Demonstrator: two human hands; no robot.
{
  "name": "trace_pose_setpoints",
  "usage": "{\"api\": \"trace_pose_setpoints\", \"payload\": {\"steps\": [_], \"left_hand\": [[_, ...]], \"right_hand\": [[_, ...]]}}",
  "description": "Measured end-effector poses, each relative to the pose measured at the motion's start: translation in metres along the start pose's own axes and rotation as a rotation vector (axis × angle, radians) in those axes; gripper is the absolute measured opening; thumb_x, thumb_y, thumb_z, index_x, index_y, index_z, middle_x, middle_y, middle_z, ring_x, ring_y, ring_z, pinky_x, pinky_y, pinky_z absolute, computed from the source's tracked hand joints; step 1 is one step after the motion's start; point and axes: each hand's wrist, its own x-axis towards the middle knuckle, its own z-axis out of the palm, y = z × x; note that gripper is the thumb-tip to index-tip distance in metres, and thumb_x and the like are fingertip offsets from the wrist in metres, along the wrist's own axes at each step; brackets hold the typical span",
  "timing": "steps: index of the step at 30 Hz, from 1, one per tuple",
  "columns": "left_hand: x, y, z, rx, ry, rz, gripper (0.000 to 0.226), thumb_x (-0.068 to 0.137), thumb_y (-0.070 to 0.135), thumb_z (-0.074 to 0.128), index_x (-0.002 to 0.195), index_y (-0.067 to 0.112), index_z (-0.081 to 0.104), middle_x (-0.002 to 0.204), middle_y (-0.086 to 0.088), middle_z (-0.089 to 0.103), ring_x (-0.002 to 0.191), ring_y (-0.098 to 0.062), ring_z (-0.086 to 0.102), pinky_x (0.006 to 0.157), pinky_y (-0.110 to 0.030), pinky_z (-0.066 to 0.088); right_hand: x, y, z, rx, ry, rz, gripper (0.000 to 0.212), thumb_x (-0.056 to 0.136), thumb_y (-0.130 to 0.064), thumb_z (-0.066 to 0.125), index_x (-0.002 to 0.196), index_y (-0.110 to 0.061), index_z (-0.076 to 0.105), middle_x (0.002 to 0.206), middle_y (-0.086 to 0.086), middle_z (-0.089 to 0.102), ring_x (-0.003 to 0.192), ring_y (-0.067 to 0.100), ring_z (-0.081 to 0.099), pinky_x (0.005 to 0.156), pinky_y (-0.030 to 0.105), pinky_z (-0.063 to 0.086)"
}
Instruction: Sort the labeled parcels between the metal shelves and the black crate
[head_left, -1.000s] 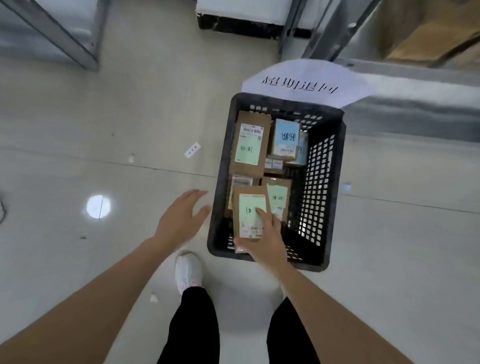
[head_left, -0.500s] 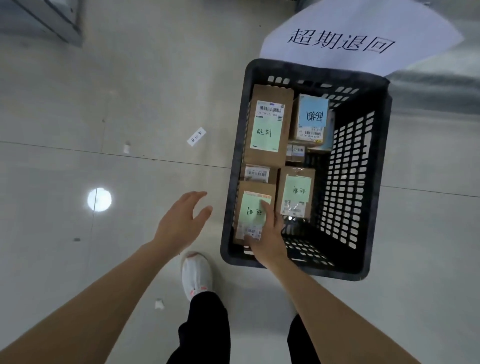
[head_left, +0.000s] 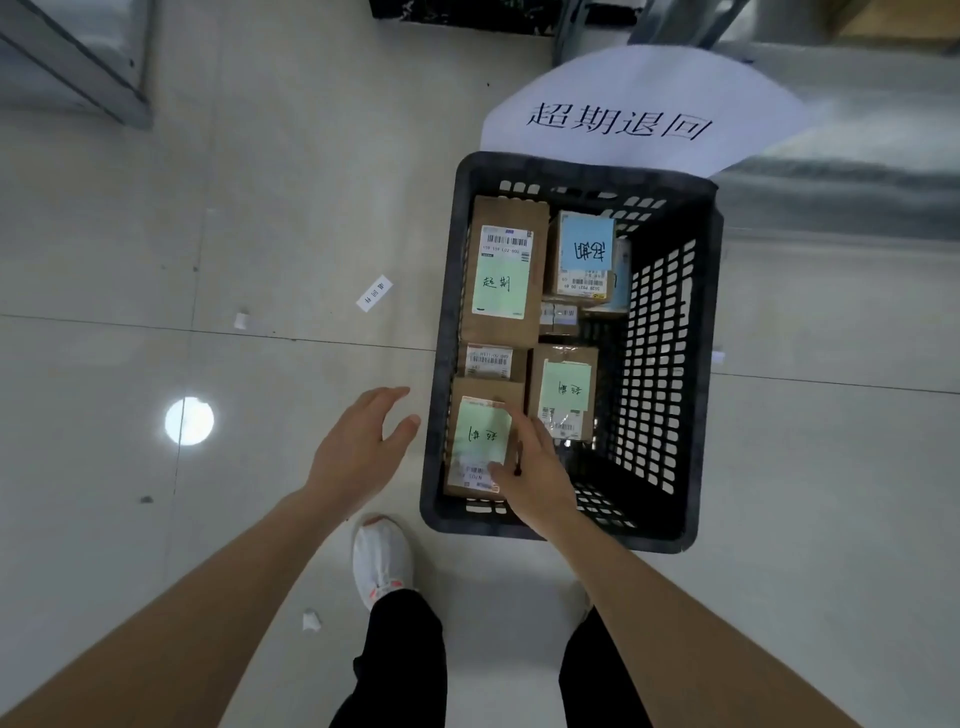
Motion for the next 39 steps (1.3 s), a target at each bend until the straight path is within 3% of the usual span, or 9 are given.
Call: {"api": "trace_pose_setpoints", "payload": {"steps": [4,8,12,19,26,28,31,35,39], "left_hand": [[-0.018,0.028,-0.016,0.025,0.005,0.011,0.048,0.102,0.042,0.046,0.147,0.027,0.043,0.153,0.007,0.041,0.137,-0.015,0.041,0.110,-0.037,0.036],[-0.044,0.073,-0.045,0.086,-0.001,0.080,0.049,0.102,0.042,0.046,0.148,0.026,0.042,0.154,0.006,0.040,0.139,-0.015,0.039,0.110,-0.034,0.033],[-0.076,0.147,-0.090,0.166,-0.007,0.198,0.052,0.100,0.046,0.049,0.149,0.033,0.039,0.157,0.008,0.036,0.142,-0.015,0.034,0.113,-0.033,0.030],[-0.148,0.339,-0.194,0.321,0.048,0.494,0.065,0.095,0.058,0.050,0.153,0.036,0.031,0.160,0.013,0.027,0.146,-0.016,0.029,0.118,-0.036,0.027],[-0.306,0.539,-0.293,0.477,0.138,0.818,0.069,0.095,0.055,0.053,0.155,0.030,0.029,0.160,0.007,0.030,0.144,-0.017,0.032,0.115,-0.034,0.028],[-0.353,0.592,-0.312,0.507,0.170,0.906,0.067,0.093,0.053,0.057,0.152,0.031,0.034,0.157,0.006,0.035,0.140,-0.018,0.039,0.114,-0.037,0.034],[-0.423,0.667,-0.325,0.496,0.244,1.000,0.064,0.091,0.058,0.058,0.148,0.038,0.038,0.152,0.009,0.043,0.136,-0.018,0.045,0.110,-0.042,0.041],[-0.509,0.756,-0.317,0.556,0.337,1.064,0.068,0.093,0.058,0.055,0.152,0.034,0.032,0.159,0.006,0.033,0.144,-0.019,0.034,0.115,-0.040,0.031],[-0.573,0.821,-0.285,0.472,0.352,1.099,0.071,0.092,0.061,0.052,0.154,0.035,0.029,0.163,0.009,0.024,0.147,-0.018,0.027,0.117,-0.039,0.028]], "right_hand": [[-0.021,-0.012,-0.034,-0.018,0.022,-0.020,0.078,0.096,-0.034,0.066,0.150,-0.060,0.016,0.168,-0.012,0.015,0.147,0.019,0.038,0.097,0.041,0.055],[-0.055,-0.026,-0.091,-0.045,0.052,-0.021,0.076,0.097,-0.037,0.064,0.157,-0.048,0.019,0.170,-0.011,0.012,0.154,0.017,0.025,0.113,0.043,0.044],[-0.111,-0.053,-0.181,-0.109,0.120,-0.062,0.072,0.098,-0.039,0.063,0.159,-0.041,0.025,0.164,-0.011,0.027,0.147,0.014,0.034,0.111,0.034,0.042],[-0.248,-0.141,-0.377,-0.294,0.296,-0.102,0.080,0.093,-0.052,0.066,0.160,-0.041,0.022,0.168,-0.008,0.023,0.154,0.016,0.023,0.122,0.040,0.030],[-0.450,-0.212,-0.556,-0.407,0.520,-0.119,0.086,0.091,-0.060,0.066,0.160,-0.043,0.019,0.169,-0.006,0.018,0.153,0.023,0.024,0.121,0.042,0.028],[-0.508,-0.222,-0.604,-0.442,0.578,-0.122,0.088,0.090,-0.060,0.066,0.160,-0.042,0.016,0.170,-0.007,0.015,0.154,0.025,0.022,0.122,0.043,0.025],[-0.590,-0.220,-0.669,-0.493,0.685,-0.137,0.089,0.090,-0.064,0.064,0.161,-0.042,0.015,0.171,-0.004,0.011,0.156,0.025,0.018,0.125,0.046,0.022],[-0.689,-0.197,-0.737,-0.529,0.795,-0.108,0.087,0.091,-0.063,0.063,0.161,-0.042,0.015,0.172,-0.004,0.009,0.155,0.027,0.021,0.124,0.049,0.022],[-0.777,-0.155,-0.786,-0.558,0.894,-0.078,0.085,0.093,-0.066,0.058,0.162,-0.040,0.015,0.170,-0.004,0.016,0.154,0.025,0.023,0.123,0.051,0.022]]}}
